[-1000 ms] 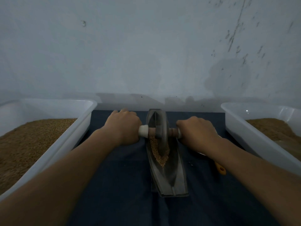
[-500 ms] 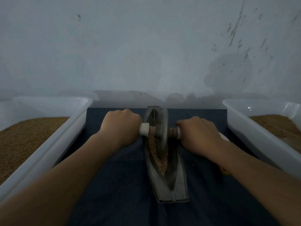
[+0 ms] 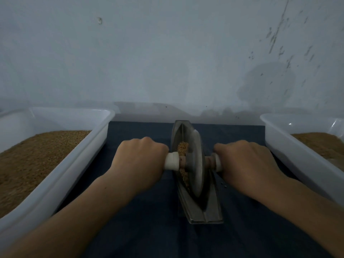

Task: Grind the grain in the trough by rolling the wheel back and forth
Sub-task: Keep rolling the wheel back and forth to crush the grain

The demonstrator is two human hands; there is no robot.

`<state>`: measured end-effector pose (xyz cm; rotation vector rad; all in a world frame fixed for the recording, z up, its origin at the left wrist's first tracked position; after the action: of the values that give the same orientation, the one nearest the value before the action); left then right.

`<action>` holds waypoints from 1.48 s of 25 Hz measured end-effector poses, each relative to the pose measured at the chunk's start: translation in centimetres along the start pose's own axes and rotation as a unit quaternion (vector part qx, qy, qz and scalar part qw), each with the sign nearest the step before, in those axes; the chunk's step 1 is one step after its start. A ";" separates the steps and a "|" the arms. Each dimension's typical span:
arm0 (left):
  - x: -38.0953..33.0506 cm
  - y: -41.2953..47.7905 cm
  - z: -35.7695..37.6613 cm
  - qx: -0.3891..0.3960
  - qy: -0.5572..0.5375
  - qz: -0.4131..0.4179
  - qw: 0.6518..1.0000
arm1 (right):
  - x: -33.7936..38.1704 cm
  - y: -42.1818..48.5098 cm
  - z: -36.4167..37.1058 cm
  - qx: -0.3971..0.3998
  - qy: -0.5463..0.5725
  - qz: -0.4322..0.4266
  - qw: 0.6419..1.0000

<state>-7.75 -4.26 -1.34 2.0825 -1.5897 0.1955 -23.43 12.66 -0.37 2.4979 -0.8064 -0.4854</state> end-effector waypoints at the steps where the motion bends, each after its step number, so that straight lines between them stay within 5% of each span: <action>1: 0.0 0.2 -0.1 0.004 0.002 0.001 1.000 | -0.1 0.0 0.1 0.011 0.001 -0.001 1.000; 10: 3.4 7.8 3.8 0.021 -0.052 -0.067 0.996 | 0.3 9.9 5.9 0.061 0.018 0.038 0.997; 19: -0.1 -0.1 -0.3 0.000 0.001 -0.016 1.000 | -1.3 0.3 0.9 -0.001 -0.022 -0.021 1.000; 29: 2.7 7.5 2.8 0.015 -0.025 -0.070 0.997 | 0.0 8.5 5.6 0.055 0.032 0.066 0.996; 37: -0.7 -0.4 -0.7 -0.042 0.028 -0.004 0.999 | -1.6 -0.5 1.5 0.026 -0.021 0.026 0.999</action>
<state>-7.47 -3.24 -1.10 2.0009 -1.5299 0.1797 -25.14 13.49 -1.59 2.5149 -0.9095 -0.5062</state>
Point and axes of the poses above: each hand's wrist, its own y-axis towards the middle knuckle, its own z-axis out of the palm, x = y × z, the point moved 3 cm from there along y, towards the middle knuckle, and after that the axes turned 14 degrees about z, right-handed, at the moved point
